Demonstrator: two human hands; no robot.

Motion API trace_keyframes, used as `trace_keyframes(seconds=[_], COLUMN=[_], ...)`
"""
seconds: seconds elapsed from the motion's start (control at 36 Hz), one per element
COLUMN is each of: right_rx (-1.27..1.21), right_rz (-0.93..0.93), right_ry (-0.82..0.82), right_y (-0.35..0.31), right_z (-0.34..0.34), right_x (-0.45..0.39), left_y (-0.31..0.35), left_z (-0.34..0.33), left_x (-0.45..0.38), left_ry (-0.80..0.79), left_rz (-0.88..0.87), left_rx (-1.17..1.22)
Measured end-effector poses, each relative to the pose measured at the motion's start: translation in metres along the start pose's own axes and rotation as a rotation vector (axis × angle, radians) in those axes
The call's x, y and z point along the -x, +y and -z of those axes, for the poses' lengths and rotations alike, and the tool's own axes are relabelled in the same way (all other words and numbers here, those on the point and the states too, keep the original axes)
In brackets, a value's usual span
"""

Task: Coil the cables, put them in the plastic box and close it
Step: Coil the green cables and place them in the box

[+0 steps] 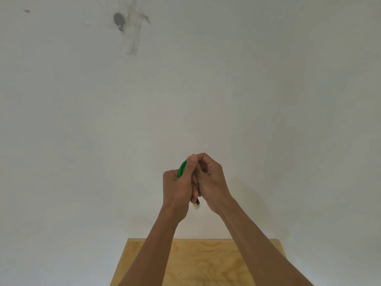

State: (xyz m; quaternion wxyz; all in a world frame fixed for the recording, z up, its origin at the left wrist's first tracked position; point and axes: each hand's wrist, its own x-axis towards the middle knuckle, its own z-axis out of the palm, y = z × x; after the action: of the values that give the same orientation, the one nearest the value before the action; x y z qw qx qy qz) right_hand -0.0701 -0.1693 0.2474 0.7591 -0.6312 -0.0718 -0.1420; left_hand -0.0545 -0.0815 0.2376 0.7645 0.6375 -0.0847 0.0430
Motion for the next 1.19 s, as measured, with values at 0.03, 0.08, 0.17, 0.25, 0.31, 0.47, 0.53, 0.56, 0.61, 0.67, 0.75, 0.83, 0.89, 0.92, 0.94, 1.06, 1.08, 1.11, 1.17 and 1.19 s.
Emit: trace_keyframes(seconds=[0.03, 0.08, 0.17, 0.25, 0.31, 0.47, 0.53, 0.56, 0.61, 0.67, 0.75, 0.83, 0.89, 0.92, 0.94, 1.06, 1.08, 1.11, 1.17, 1.19], right_rx=[0.012, 0.043, 0.072, 0.121, 0.132, 0.265, 0.372, 0.423, 0.499, 0.551, 0.445, 0.148, 0.005, -0.024, -0.023, 0.012, 0.025, 0.052, 0.128, 0.184], right_rz=[0.015, 0.038, 0.052, 0.063, 0.063, 0.079, 0.079, 0.07, 0.044, 0.014, -0.033, -0.078, -0.07, -0.051, -0.03, 0.027, 0.04, 0.057, 0.104, 0.123], right_ry=[0.003, 0.022, 0.098, 0.164, 0.171, 0.168, 0.142, 0.133, 0.123, 0.094, 0.054, 0.085, 0.115, 0.133, 0.157, 0.25, 0.261, 0.269, 0.274, 0.272], right_y=[0.001, 0.006, 0.013, 0.019, 0.022, 0.023, 0.024, 0.023, 0.018, 0.01, 0.0, -0.004, -0.004, -0.004, -0.003, 0.003, 0.005, 0.007, 0.011, 0.014], right_z=[0.001, 0.001, 0.003, 0.008, 0.009, 0.006, 0.008, 0.01, 0.016, 0.019, 0.018, 0.015, 0.012, 0.009, 0.007, -0.003, -0.005, -0.006, -0.008, -0.009], right_x=[0.0, 0.0, -0.001, -0.001, -0.001, 0.001, 0.002, 0.003, 0.005, 0.007, 0.008, 0.006, 0.005, 0.005, 0.004, 0.003, 0.003, 0.003, 0.004, 0.003], left_y=[-0.002, -0.006, -0.01, -0.012, -0.013, -0.016, -0.016, -0.016, -0.014, -0.014, -0.012, -0.012, -0.012, -0.012, -0.011, -0.01, -0.01, -0.01, -0.009, -0.008], left_z=[-0.001, -0.004, -0.004, 0.005, 0.007, 0.002, 0.007, 0.01, 0.016, 0.019, 0.019, 0.018, 0.017, 0.016, 0.015, 0.01, 0.01, 0.01, 0.01, 0.01], left_x=[0.0, 0.002, 0.001, -0.006, -0.009, -0.011, -0.017, -0.02, -0.023, -0.023, -0.023, -0.025, -0.023, -0.021, -0.018, -0.012, -0.011, -0.011, -0.01, -0.01], left_ry=[0.011, 0.046, 0.138, 0.137, 0.117, 0.305, 0.345, 0.369, 0.398, 0.408, 0.426, 0.424, 0.404, 0.387, 0.372, 0.378, 0.374, 0.369, 0.354, 0.348], left_rz=[-0.006, -0.009, 0.015, 0.008, -0.018, -0.046, -0.036, -0.036, -0.047, -0.075, -0.086, -0.052, -0.01, 0.013, 0.036, 0.091, 0.09, 0.087, 0.089, 0.098], left_rx=[0.007, 0.023, 0.066, 0.016, -0.045, -0.169, -0.154, -0.143, -0.132, -0.152, -0.166, -0.129, -0.1, -0.079, -0.055, -0.003, 0.005, 0.01, 0.015, 0.02])
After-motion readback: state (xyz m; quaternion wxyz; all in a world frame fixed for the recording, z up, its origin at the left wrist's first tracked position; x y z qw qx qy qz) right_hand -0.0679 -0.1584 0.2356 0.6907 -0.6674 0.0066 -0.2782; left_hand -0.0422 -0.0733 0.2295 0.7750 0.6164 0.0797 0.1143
